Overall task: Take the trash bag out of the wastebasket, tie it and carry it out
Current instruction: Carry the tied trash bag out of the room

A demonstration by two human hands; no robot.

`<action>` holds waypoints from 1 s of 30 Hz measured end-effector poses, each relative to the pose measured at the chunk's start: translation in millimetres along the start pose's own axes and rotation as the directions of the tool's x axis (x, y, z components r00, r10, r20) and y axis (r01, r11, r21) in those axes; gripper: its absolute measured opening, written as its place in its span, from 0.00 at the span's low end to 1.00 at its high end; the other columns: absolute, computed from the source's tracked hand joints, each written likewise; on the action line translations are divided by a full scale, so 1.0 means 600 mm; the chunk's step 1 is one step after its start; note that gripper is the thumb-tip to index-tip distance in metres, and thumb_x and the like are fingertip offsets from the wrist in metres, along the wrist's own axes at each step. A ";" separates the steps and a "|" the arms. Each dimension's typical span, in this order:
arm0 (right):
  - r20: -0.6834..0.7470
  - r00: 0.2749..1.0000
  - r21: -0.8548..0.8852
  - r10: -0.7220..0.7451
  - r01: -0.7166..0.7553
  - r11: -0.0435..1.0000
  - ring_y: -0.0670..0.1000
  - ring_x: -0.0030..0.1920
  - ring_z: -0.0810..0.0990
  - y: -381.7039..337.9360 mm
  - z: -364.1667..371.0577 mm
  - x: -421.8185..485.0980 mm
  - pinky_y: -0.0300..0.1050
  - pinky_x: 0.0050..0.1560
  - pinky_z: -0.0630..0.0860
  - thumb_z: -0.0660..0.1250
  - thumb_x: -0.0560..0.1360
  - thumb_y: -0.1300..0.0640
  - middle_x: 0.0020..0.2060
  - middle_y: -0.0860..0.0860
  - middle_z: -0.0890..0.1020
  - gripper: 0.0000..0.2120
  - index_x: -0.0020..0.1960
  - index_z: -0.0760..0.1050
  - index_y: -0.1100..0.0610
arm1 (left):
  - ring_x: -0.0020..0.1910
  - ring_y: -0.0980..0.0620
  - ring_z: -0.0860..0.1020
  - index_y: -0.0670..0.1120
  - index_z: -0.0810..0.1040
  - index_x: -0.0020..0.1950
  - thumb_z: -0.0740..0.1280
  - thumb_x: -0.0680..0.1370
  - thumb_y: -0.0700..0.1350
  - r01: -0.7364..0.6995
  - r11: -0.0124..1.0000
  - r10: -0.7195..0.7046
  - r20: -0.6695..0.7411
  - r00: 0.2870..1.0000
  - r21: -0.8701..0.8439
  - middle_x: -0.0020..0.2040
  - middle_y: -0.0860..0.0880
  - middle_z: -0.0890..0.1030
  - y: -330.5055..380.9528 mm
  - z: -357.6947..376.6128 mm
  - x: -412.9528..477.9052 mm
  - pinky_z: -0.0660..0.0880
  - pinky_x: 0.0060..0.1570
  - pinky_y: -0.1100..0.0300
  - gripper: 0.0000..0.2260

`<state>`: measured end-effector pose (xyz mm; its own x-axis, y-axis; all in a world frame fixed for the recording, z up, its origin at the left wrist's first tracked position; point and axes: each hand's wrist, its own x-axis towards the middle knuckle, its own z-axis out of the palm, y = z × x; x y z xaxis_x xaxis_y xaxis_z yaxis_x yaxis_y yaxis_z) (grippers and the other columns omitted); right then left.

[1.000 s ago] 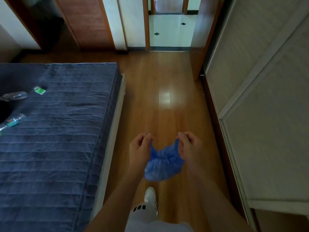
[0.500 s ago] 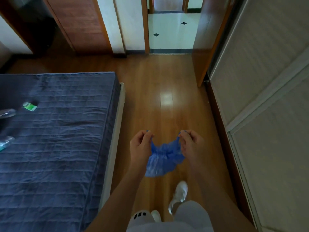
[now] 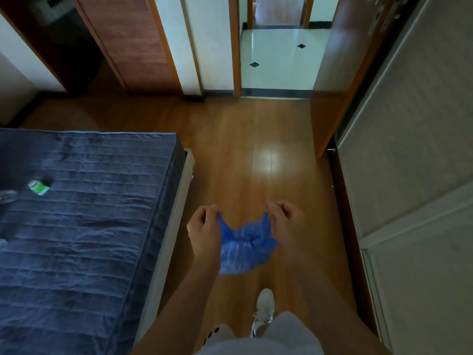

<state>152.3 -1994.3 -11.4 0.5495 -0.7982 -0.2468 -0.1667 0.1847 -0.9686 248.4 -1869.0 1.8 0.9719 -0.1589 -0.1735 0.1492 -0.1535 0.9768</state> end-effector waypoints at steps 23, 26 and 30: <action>0.088 0.996 0.019 -0.030 0.028 0.999 0.43 0.25 0.67 -0.100 0.085 0.441 0.38 0.28 0.64 0.66 0.80 0.55 0.23 0.44 0.69 0.15 0.38 0.74 0.64 | 0.26 0.53 0.68 0.50 0.77 0.30 0.65 0.78 0.45 -0.048 0.997 0.052 0.052 0.997 -0.066 0.23 0.54 0.70 0.088 0.254 0.349 0.67 0.25 0.63 0.16; 0.106 0.993 0.008 -0.043 0.042 0.999 0.44 0.25 0.66 -0.127 0.132 0.517 0.39 0.28 0.64 0.66 0.79 0.56 0.23 0.44 0.69 0.14 0.36 0.74 0.60 | 0.27 0.49 0.67 0.49 0.77 0.30 0.65 0.79 0.43 -0.033 0.997 0.037 0.059 0.998 -0.075 0.23 0.53 0.69 0.110 0.277 0.442 0.66 0.26 0.59 0.16; 0.116 0.992 -0.052 -0.038 0.044 0.998 0.40 0.23 0.67 -0.175 0.203 0.629 0.34 0.25 0.64 0.65 0.78 0.57 0.21 0.42 0.70 0.16 0.32 0.75 0.50 | 0.27 0.55 0.69 0.49 0.77 0.29 0.65 0.78 0.40 -0.026 0.996 0.031 0.055 0.998 -0.088 0.24 0.54 0.72 0.146 0.310 0.572 0.68 0.27 0.65 0.17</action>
<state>477.1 -2245.2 -6.8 0.6469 -0.7325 -0.2120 -0.1850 0.1190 -0.9755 561.2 -2118.5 4.6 0.9647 -0.2168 -0.1493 0.1389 -0.0629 0.9883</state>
